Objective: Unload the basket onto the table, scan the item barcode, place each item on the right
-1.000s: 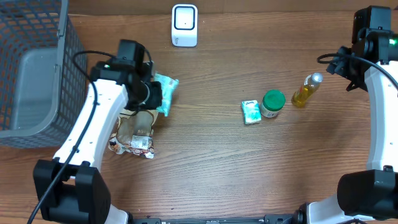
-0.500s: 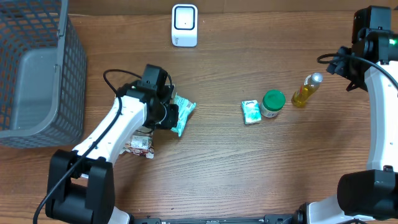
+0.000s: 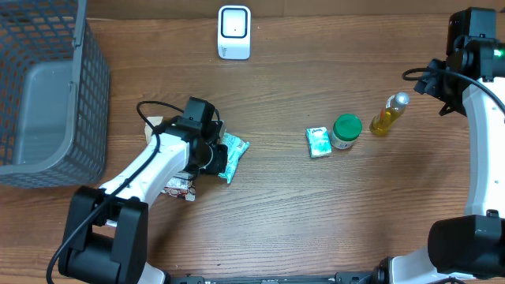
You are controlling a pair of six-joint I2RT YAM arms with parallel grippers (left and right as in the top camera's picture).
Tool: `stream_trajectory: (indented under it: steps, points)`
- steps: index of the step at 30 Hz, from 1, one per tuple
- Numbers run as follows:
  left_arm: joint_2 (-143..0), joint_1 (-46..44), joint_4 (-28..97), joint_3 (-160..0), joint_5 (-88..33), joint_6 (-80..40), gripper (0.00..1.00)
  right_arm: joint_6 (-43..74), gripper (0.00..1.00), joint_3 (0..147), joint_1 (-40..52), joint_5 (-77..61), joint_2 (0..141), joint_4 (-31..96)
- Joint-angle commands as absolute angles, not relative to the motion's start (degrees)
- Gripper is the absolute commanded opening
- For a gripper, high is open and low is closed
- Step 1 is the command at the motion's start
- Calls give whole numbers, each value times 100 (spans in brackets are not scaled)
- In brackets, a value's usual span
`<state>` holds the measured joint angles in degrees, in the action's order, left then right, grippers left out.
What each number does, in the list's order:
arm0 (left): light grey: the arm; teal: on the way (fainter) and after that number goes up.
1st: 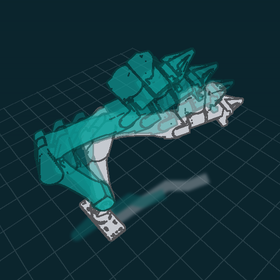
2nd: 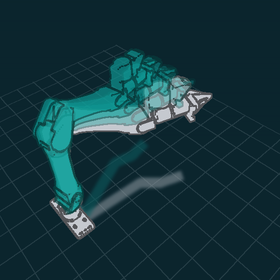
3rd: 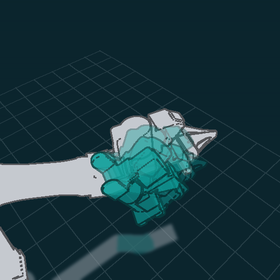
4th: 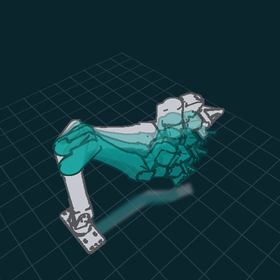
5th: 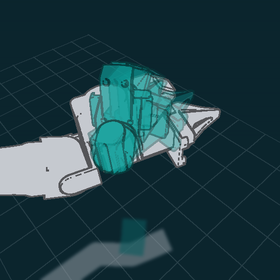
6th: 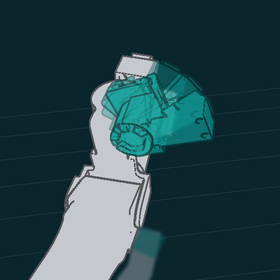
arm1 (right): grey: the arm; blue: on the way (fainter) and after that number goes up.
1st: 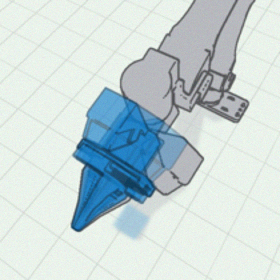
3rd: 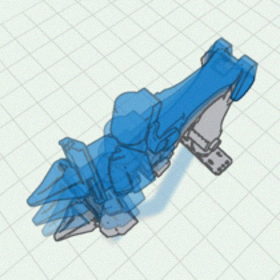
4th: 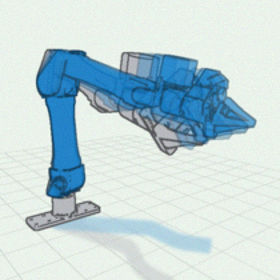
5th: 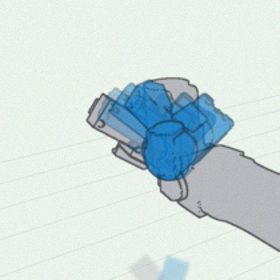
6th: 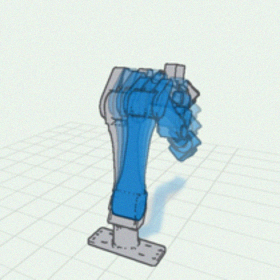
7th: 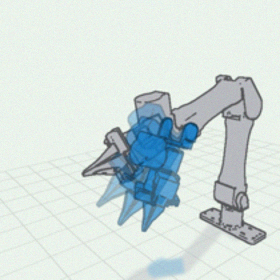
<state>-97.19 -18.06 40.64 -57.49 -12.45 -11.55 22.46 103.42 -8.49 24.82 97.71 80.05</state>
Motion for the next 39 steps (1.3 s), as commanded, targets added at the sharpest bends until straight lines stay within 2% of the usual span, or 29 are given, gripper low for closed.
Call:
stream_trajectory:
  steps: [1,20,23,24,29,34,39]
  points:
    - [-9723,-1964,4036,-5662,-1326,-1022,4,2292,100,10385,-849,2495,9769,7983]
    - [-9723,-2414,4021,-5662,-1306,-578,5,2292,100,10385,-849,2495,9769,7983]
    - [-9723,-2488,3983,-5662,-1184,-580,21,2292,100,10385,-849,2495,9769,7983]
    - [-9723,-2488,3983,-5662,-1168,-578,31,2292,100,10385,-849,2495,9769,7983]
    - [-9717,-2467,4335,-5927,-1002,-574,49,2292,100,10385,-849,2495,9769,7983]
    - [-9717,-2469,5081,-6879,-1009,-576,56,2292,100,10385,-849,2495,9769,7983]
    - [-9717,-2526,5461,-7422,-1363,-460,49,2292,100,10385,-849,2495,9769,7983]
